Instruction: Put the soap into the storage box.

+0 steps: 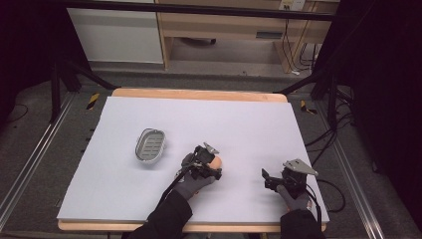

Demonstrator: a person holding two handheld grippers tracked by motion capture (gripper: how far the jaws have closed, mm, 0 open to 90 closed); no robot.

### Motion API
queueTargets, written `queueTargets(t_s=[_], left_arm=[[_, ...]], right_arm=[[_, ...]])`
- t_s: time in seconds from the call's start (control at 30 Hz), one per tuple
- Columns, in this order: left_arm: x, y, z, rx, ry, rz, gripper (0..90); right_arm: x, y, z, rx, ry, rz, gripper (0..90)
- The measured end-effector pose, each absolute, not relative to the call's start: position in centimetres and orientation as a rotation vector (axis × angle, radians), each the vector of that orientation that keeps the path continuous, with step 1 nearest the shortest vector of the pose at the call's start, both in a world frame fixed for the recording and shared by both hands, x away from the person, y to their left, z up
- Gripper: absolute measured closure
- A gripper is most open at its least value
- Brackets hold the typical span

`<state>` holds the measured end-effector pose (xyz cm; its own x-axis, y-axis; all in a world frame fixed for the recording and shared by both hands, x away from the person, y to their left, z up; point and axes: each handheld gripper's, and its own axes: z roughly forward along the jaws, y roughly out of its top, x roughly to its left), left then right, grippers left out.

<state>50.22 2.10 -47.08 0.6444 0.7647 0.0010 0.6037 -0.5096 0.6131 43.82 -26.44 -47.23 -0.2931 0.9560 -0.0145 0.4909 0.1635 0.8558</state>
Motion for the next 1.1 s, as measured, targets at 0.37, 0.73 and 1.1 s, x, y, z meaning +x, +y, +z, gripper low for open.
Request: queueTargets(t_s=[0.37,0.73,1.1], left_arm=[[50.4,2.0,-46.9,2.3,1.079,0.367,30.9],[50.0,3.2,-45.9,2.267,1.06,0.353,31.5],[49.1,4.9,-44.0,2.236,1.03,0.368,31.7]], right_arm=[[43.8,-26.5,-47.3,1.366,1.869,1.031,4.2],[43.8,-26.5,-47.3,1.366,1.869,1.028,4.2],[43.8,-26.5,-47.2,1.368,1.866,1.027,4.2]])
